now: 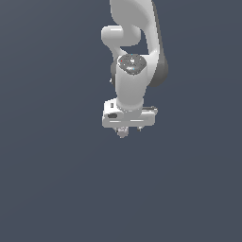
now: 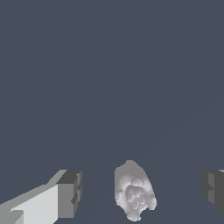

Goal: Pick up the object and move it to a goal position.

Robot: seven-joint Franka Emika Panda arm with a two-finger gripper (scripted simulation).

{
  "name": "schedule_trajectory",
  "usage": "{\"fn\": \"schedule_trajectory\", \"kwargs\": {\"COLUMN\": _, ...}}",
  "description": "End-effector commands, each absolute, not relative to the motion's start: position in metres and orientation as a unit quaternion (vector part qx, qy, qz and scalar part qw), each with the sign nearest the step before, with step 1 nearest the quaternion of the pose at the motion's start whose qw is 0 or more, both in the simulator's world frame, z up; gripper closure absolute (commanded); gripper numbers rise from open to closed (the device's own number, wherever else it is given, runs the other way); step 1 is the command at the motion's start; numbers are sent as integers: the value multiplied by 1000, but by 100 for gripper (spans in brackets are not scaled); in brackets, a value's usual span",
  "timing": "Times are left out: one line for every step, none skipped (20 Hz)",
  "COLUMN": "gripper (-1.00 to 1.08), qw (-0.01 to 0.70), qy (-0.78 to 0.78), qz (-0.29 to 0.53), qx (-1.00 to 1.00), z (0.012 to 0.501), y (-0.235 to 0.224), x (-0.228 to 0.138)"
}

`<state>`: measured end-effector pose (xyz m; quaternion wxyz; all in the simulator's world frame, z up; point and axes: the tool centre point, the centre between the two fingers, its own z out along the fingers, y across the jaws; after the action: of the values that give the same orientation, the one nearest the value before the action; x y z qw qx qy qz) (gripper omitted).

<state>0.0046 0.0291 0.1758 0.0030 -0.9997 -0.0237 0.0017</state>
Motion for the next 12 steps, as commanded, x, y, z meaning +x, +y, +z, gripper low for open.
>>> {"fn": "schedule_trajectory", "kwargs": {"gripper": -92, "qw": 3, "qy": -24, "qz": 2, "qx": -1000, "z": 176, "y": 29, "x": 5}}
{"fn": "schedule_trajectory", "kwargs": {"gripper": -92, "qw": 3, "qy": -24, "qz": 2, "qx": -1000, "z": 176, "y": 29, "x": 5}}
{"fn": "schedule_trajectory", "kwargs": {"gripper": -92, "qw": 2, "qy": -23, "qz": 1, "qx": -1000, "z": 176, "y": 28, "x": 5}}
{"fn": "schedule_trajectory", "kwargs": {"gripper": -92, "qw": 1, "qy": -22, "qz": 0, "qx": -1000, "z": 176, "y": 27, "x": 5}}
{"fn": "schedule_trajectory", "kwargs": {"gripper": -92, "qw": 0, "qy": -21, "qz": -1, "qx": -1000, "z": 177, "y": 25, "x": 6}}
{"fn": "schedule_trajectory", "kwargs": {"gripper": -92, "qw": -2, "qy": -20, "qz": -3, "qx": -1000, "z": 178, "y": 23, "x": 7}}
{"fn": "schedule_trajectory", "kwargs": {"gripper": -92, "qw": -4, "qy": -19, "qz": -5, "qx": -1000, "z": 178, "y": 20, "x": 8}}
{"fn": "schedule_trajectory", "kwargs": {"gripper": -92, "qw": -6, "qy": -17, "qz": -6, "qx": -1000, "z": 179, "y": 18, "x": 8}}
{"fn": "schedule_trajectory", "kwargs": {"gripper": -92, "qw": -7, "qy": -16, "qz": -7, "qx": -1000, "z": 179, "y": 17, "x": 9}}
{"fn": "schedule_trajectory", "kwargs": {"gripper": -92, "qw": -8, "qy": -16, "qz": -8, "qx": -1000, "z": 179, "y": 16, "x": 9}}
{"fn": "schedule_trajectory", "kwargs": {"gripper": -92, "qw": -8, "qy": -15, "qz": -8, "qx": -1000, "z": 180, "y": 15, "x": 9}}
{"fn": "schedule_trajectory", "kwargs": {"gripper": -92, "qw": -8, "qy": -15, "qz": -8, "qx": -1000, "z": 180, "y": 15, "x": 9}}
